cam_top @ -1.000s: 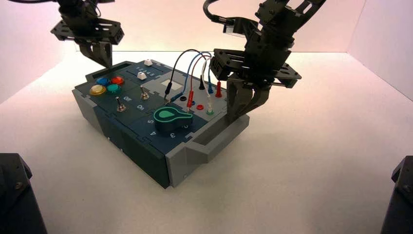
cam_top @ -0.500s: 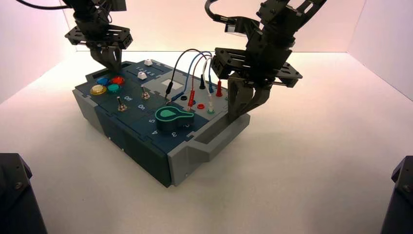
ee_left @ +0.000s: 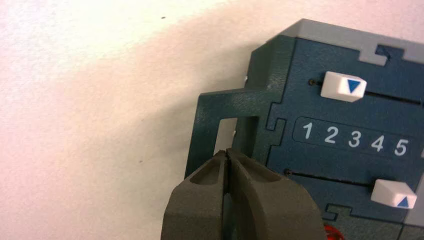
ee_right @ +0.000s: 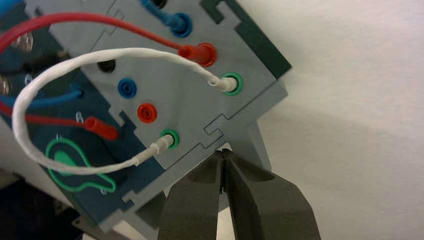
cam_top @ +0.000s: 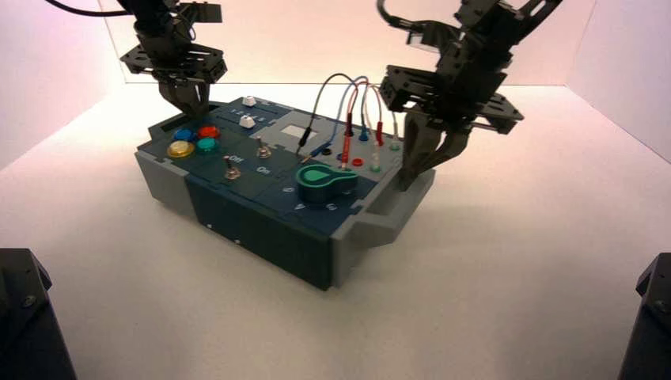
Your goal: Move the bottom slider to position 5.
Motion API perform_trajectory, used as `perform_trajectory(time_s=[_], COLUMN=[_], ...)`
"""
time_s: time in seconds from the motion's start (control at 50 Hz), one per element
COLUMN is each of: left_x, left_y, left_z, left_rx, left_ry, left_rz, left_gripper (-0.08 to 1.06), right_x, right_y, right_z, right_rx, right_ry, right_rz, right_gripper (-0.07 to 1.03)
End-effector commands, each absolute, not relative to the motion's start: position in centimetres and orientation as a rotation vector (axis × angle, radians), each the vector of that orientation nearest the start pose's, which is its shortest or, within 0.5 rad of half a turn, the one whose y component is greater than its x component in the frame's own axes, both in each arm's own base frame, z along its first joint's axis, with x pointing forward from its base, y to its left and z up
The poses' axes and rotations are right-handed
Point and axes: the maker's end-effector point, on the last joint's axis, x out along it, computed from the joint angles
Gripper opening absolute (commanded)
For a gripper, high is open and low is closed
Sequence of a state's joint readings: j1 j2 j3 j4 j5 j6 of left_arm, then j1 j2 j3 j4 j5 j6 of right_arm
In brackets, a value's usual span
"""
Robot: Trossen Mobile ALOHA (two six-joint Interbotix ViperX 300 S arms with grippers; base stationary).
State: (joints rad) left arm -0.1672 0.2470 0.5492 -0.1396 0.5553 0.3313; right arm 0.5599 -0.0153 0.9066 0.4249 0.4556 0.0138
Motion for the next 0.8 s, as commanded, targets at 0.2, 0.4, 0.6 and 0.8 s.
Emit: perform_trajectory(time_s=[0.2,0.4,0.6,0.8], left_x=[36.4,35.3,34.3,33.2], left_y=[-12.2,-14.1,-15.4,-16.5], left_z=[2.6,2.7,2.5,2.3], left_rx=[0.318,0.349,0.374,0.385], left_ry=[1.327,1.345,1.362,1.378], left_rz=[-0.457,-0.505,-0.541,-0.570], left_gripper=[-0.03,-0.03,-0.03,-0.03], right_x=[25.7,28.8,31.9,33.3], right_y=[12.9,10.5,10.7,10.9], right_z=[2.2,3.0,3.7,3.0], right_rx=[0.111,0.100,0.057,0.036], right_ry=[1.410,1.395,1.376,1.417], right_rz=[0.221,0.174,0.187,0.187], right_gripper=[-0.02,-0.02,-0.02,-0.02])
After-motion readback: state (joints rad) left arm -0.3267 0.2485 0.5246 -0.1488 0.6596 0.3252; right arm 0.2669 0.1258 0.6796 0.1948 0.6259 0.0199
